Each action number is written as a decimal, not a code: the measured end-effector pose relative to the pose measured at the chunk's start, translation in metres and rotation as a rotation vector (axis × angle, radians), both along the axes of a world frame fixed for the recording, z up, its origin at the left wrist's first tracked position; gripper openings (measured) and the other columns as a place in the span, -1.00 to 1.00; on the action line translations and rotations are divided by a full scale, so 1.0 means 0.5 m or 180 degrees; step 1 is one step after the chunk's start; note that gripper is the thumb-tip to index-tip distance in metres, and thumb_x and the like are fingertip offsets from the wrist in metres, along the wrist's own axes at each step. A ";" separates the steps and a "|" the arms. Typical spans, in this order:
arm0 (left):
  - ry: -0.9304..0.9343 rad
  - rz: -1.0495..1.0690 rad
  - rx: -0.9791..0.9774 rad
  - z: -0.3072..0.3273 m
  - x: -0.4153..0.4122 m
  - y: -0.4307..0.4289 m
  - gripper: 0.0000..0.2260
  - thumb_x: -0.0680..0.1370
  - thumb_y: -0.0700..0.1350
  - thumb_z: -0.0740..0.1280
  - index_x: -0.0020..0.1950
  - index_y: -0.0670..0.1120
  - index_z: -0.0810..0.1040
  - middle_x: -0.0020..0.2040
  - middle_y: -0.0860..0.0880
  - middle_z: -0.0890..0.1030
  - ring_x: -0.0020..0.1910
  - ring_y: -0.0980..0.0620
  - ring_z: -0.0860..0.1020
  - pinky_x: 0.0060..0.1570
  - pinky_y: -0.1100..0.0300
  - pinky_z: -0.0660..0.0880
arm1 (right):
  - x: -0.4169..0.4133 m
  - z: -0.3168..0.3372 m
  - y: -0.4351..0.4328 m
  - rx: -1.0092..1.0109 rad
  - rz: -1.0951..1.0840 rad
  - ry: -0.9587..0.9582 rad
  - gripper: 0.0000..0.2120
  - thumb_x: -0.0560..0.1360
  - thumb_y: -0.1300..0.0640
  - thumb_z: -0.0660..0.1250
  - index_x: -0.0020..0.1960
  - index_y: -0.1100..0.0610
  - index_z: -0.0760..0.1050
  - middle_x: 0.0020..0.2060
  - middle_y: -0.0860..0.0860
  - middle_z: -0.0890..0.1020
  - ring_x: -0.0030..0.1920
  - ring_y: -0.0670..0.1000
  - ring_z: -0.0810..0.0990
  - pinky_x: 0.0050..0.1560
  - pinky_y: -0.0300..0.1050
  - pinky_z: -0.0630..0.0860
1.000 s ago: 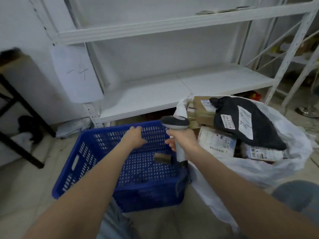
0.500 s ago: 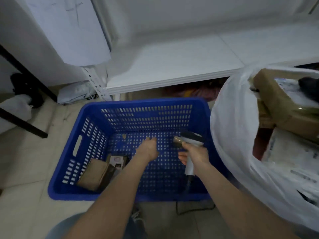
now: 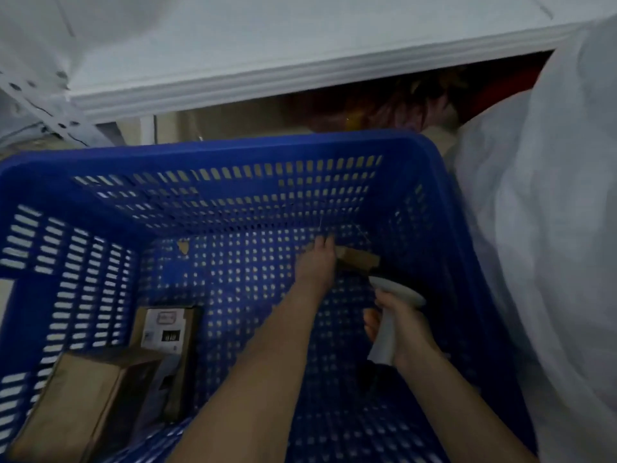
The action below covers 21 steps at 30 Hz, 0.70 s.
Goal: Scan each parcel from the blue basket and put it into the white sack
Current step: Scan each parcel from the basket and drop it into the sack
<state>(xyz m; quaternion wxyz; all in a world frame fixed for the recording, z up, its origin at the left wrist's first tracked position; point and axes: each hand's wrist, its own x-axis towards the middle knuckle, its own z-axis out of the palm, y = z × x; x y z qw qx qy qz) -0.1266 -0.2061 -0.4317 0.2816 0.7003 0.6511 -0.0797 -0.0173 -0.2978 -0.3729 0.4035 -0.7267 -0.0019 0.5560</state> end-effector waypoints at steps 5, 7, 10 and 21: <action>0.0339 -0.0350 -0.0082 -0.071 0.020 0.051 -0.23 0.55 -0.19 0.31 0.58 -0.04 -0.16 0.55 -0.14 0.03 0.51 -0.18 0.07 0.38 -0.11 0.25 | 0.017 -0.048 0.002 -0.0264 0.0123 -0.0125 -0.79 0.57 0.08 0.31 -0.22 0.11 0.54 -0.56 -0.07 0.56 -0.54 -0.16 0.52 -0.54 -0.31 0.41; 0.0377 -0.0353 -0.0298 -0.086 0.023 0.052 -0.35 0.57 -0.20 0.28 0.57 -0.01 0.02 0.52 -0.14 0.13 0.46 -0.19 0.19 0.30 -0.09 0.33 | 0.018 -0.058 -0.004 -0.0224 0.0117 -0.0207 -0.78 0.57 0.07 0.32 -0.24 0.11 0.53 -0.61 -0.09 0.55 -0.60 -0.19 0.49 -0.60 -0.36 0.38; 0.0175 0.0031 -0.0316 -0.089 0.001 0.031 -0.54 0.57 -0.23 0.28 0.45 -0.08 0.28 0.38 -0.15 0.35 0.26 -0.16 0.44 0.03 0.00 0.48 | 0.016 -0.048 -0.002 -0.0235 0.0193 -0.0244 -0.78 0.57 0.08 0.31 -0.23 0.12 0.54 -0.55 -0.04 0.56 -0.57 -0.15 0.50 -0.60 -0.35 0.38; -0.1751 0.1621 -0.0314 0.238 -0.221 -0.076 -0.79 0.49 -0.24 0.43 0.02 -0.08 0.45 -0.06 -0.07 0.54 -0.29 0.02 0.55 -0.27 0.15 0.59 | -0.031 0.234 -0.036 0.0289 0.0741 0.0310 -0.84 0.56 0.17 0.33 -0.17 0.23 0.53 -0.33 0.09 0.59 -0.35 -0.01 0.52 -0.28 -0.18 0.49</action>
